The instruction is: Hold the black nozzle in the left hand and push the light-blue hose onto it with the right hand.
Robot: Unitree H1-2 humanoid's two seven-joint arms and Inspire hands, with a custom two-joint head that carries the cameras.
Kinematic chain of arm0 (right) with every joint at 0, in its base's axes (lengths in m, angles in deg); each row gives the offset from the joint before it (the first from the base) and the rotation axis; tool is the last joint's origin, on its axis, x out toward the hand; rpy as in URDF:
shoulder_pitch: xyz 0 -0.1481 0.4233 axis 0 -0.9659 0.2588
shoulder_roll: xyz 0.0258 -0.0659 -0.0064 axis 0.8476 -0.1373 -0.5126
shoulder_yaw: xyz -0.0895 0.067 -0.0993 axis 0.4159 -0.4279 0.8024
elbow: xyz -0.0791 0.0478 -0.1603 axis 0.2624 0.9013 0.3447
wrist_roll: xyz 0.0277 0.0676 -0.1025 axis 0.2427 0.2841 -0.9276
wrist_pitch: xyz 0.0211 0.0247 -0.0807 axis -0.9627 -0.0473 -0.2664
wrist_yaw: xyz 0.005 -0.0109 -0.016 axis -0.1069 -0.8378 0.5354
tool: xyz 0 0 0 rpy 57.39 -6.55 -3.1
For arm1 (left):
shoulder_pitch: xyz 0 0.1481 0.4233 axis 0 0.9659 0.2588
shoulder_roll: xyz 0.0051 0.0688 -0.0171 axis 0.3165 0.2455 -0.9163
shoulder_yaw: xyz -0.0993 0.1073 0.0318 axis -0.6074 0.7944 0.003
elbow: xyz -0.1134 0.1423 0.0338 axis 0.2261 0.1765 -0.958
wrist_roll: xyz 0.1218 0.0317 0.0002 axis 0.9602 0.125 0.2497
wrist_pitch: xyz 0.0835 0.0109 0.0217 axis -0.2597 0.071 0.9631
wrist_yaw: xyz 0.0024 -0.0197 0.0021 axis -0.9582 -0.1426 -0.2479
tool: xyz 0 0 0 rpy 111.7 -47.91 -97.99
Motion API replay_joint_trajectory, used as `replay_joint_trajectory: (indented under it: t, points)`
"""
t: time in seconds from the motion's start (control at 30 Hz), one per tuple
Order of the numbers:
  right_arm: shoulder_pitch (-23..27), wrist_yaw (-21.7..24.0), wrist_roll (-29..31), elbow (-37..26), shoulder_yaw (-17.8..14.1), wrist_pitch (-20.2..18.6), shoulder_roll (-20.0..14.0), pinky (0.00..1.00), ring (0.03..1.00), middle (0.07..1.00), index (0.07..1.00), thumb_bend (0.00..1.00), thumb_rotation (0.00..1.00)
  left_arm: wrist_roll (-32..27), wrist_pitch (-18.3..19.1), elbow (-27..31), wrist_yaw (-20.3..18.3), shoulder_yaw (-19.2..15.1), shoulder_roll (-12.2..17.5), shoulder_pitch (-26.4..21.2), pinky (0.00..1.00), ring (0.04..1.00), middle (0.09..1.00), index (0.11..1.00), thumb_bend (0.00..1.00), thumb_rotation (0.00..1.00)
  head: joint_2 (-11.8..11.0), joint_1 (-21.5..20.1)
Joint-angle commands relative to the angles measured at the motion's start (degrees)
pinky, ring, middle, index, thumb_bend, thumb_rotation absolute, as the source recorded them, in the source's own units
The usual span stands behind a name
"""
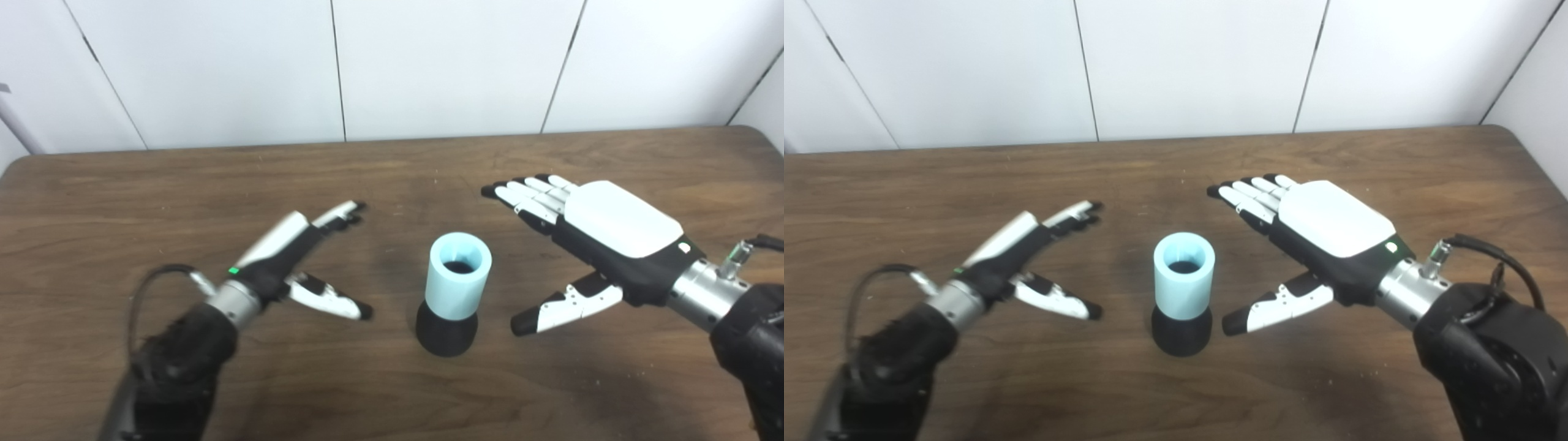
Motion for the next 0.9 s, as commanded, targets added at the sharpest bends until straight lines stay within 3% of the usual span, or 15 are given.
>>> replay_joint_trajectory:
  t: [0.0,0.07,0.1,0.17,0.3,0.47,0.57,0.73,0.87]
  points:
    - [1.3,-3.8,1.1,0.8,-1.2,0.7,-0.4,0.96,0.973,0.971,0.979,0.65,0.95,-1.7,-0.1,1.5,2.6,-1.5,-0.4,-1.8,0.84,0.909,0.922,0.918,0.99,0.08,0.1,0.1]
    - [0.7,-6.9,3.2,4.1,-1.9,0.7,1.2,0.93,0.95,0.952,0.96,0.63,0.93,-2.7,-1.3,0.4,5.6,-3.6,-0.8,-1.1,0.85,0.908,0.904,0.896,0.88,0.08,0.0,0.5]
    - [0.3,-9.4,4.8,6.5,-2.3,0.5,3.1,0.92,0.949,0.95,0.959,0.63,0.93,-2.8,-2.3,-0.5,7.8,-4.7,-1.5,-0.5,0.86,0.907,0.903,0.895,0.88,0.08,0.0,0.6]
    - [-0.7,-14.7,8.5,11.4,-3.4,-0.2,8.0,0.86,0.912,0.93,0.933,0.6,0.89,-3.0,-4.7,-2.4,12.9,-6.7,-3.5,0.9,0.85,0.871,0.867,0.855,0.73,0.14,-0.1,0.4]
    - [-2.5,-27.2,10.6,19.2,-4.4,1.3,18.1,0.76,0.864,0.893,0.896,0.56,0.83,-5.0,-10.8,-6.5,21.7,-9.0,-8.3,4.7,0.79,0.833,0.839,0.825,0.57,0.25,0.0,0.7]
    - [-4.4,-38.8,13.1,25.3,-5.2,3.7,26.4,0.72,0.832,0.863,0.862,0.49,0.76,-9.0,-13.9,-9.9,25.7,-10.4,-11.0,8.2,0.77,0.832,0.847,0.832,0.51,0.26,0.2,0.2]
    - [-5.2,-41.0,17.1,25.6,-5.7,2.0,28.7,0.73,0.83,0.869,0.861,0.48,0.76,-10.5,-14.0,-10.8,26.7,-10.8,-11.5,9.4,0.79,0.855,0.87,0.85,0.5,0.33,0.2,0.3]
    - [-5.7,-42.1,25.1,25.1,-7.0,-1.8,30.4,0.83,0.892,0.918,0.885,0.46,0.84,-13.5,-13.9,-10.7,27.2,-10.9,-11.7,10.1,0.87,0.938,0.939,0.94,0.44,0.66,0.1,0.1]
    - [-7.1,-44.6,27.8,26.4,-6.7,-0.3,31.5,0.88,0.916,0.93,0.897,0.47,0.9,-17.7,-13.8,-10.9,27.6,-11.8,-12.8,10.1,0.97,0.985,0.986,0.981,0.4,0.84,0.0,0.4]
